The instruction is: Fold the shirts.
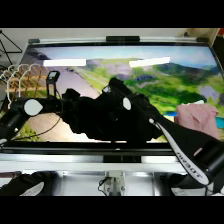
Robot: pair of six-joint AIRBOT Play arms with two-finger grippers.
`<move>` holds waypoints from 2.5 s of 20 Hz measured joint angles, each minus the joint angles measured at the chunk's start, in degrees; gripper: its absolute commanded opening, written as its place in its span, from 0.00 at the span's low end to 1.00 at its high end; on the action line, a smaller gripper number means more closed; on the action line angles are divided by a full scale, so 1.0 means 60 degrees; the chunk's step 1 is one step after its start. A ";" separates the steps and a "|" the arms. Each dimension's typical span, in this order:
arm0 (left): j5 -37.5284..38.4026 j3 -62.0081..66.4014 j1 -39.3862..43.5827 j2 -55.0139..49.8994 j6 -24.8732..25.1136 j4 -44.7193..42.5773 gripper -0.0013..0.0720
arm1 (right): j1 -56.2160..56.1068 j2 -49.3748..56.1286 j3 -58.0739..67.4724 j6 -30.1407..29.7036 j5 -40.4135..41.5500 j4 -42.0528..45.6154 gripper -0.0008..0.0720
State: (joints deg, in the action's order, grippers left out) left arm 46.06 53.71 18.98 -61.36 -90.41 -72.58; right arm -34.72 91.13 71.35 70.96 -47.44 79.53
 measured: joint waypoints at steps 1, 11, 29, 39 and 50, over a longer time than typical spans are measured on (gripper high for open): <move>0.0004 0.0000 0.0000 0.0000 0.0000 -0.0004 0.09 | 0.0000 0.0044 0.0004 0.0153 0.0342 0.0007 0.39; 0.0331 0.0681 -0.0244 0.0058 0.0346 -0.0153 0.09 | 0.0368 -0.0976 0.0699 0.1166 0.0554 0.0474 0.13; 0.2677 0.8113 0.0933 0.0484 0.1042 0.0069 0.09 | 0.2146 -0.6717 0.4696 0.3614 -0.4124 -0.0885 0.13; 0.2619 0.2943 0.0951 -0.0925 0.0233 -0.0820 0.09 | 0.2164 -0.3016 0.1687 0.2116 -0.3927 -0.0641 0.13; 0.0557 0.2106 0.0707 -0.2594 0.0193 -0.0692 0.09 | 0.2167 -0.0692 0.1388 0.1727 -0.2269 0.0586 0.83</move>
State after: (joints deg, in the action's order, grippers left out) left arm 49.41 66.35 23.22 -76.93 -89.25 -76.73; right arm -21.71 86.98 79.68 81.32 -61.06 83.05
